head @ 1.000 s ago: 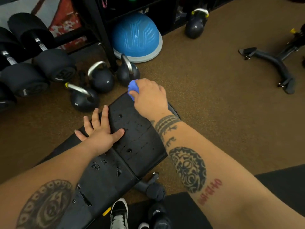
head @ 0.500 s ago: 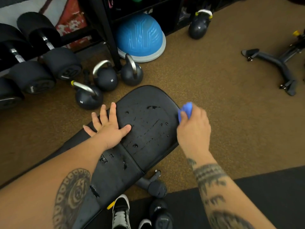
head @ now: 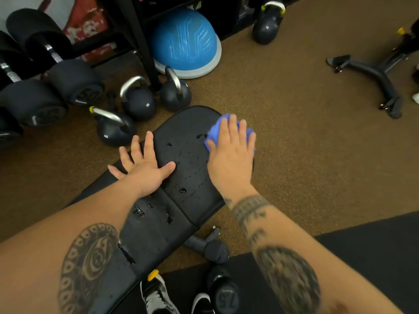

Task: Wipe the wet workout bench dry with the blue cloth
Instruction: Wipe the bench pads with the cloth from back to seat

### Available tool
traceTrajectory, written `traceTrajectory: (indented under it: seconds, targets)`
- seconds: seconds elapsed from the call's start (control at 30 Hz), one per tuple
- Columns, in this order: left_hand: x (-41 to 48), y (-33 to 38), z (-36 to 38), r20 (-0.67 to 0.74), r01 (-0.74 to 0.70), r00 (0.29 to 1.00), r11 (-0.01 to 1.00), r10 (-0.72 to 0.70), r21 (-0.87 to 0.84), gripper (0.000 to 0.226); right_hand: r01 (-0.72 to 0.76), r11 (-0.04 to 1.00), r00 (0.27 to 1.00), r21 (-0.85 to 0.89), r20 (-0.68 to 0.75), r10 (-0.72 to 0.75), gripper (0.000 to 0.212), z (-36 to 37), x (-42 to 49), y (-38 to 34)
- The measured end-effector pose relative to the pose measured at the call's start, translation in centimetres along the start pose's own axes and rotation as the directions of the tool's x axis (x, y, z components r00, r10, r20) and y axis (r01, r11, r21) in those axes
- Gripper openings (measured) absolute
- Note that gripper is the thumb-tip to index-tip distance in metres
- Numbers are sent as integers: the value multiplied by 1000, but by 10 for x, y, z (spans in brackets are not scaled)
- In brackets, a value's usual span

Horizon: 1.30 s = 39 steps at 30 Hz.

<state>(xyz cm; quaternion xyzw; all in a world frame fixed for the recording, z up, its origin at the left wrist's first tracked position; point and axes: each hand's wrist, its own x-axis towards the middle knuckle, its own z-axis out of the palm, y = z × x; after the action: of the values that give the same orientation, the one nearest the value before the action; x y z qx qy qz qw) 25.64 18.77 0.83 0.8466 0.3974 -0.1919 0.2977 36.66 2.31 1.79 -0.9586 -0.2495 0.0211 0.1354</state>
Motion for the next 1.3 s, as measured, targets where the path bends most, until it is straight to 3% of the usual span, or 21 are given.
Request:
traceTrajectory:
  seconds: [0.1,0.17,0.23,0.33,0.43,0.5,0.57,0.63,0.7,0.77,0.83,0.9,0.97,1.03,1.1,1.2,1.3]
  targets:
    - [0,0,0,-5,4,1000,1000,-4,-20,95,234,970,972,-62,49,-231,58,7,15,-23]
    - [1,1,1,-16,5,1000,1000,-5,-24,93,420,905,903,-61,126,-411,56,5,-13,-17]
    - [2,0,0,-11,15,1000,999,-15,-31,91,502,864,852,-36,190,-487,53,0,-51,1]
    - [3,0,1,-5,20,1000,1000,-20,-24,91,446,895,882,-31,183,-433,53,-10,-78,32]
    - [4,0,2,-7,22,1000,1000,-22,-21,90,236,970,970,-58,75,-232,57,-8,-45,26]
    - [4,-1,2,-3,16,1000,1000,-16,-25,91,127,991,992,-52,30,-126,59,-1,-14,0]
    - [3,-2,1,0,17,1000,999,-17,-34,90,207,977,978,-44,49,-205,58,6,-9,-23]
    - [3,-1,1,-8,12,1000,998,-12,-57,86,419,908,903,-21,120,-413,54,10,-34,-26]
    - [1,0,-1,-9,15,1000,994,-16,-110,80,518,852,834,74,176,-523,47,3,-65,-14]
    - [-1,1,-3,-7,14,1000,986,-16,-166,74,393,871,880,295,154,-450,39,-10,-81,-2]
    - [-5,1,-5,2,4,1000,979,-4,-202,67,103,826,971,555,123,-204,32,-34,-77,-1]
    - [-7,1,-9,26,-2,1000,974,8,-225,61,19,773,1000,634,-20,-9,34,-51,-64,-4]
    - [-4,0,-19,20,8,1000,977,-3,-211,57,48,867,992,496,-125,16,42,-50,-51,-11]
    - [0,-8,-32,-94,9,995,991,-22,-133,51,44,979,999,200,-20,-41,50,-31,-46,-19]
    - [4,-26,-35,-246,-1,969,998,-15,-65,48,58,998,996,-36,74,-55,64,-7,-47,-28]
    - [8,-47,-23,-249,-18,969,999,9,-34,53,13,991,999,-130,45,-8,71,11,-25,-38]
    - [10,-55,-8,-341,-69,937,997,71,20,53,-30,986,999,-165,14,33,72,20,13,-55]
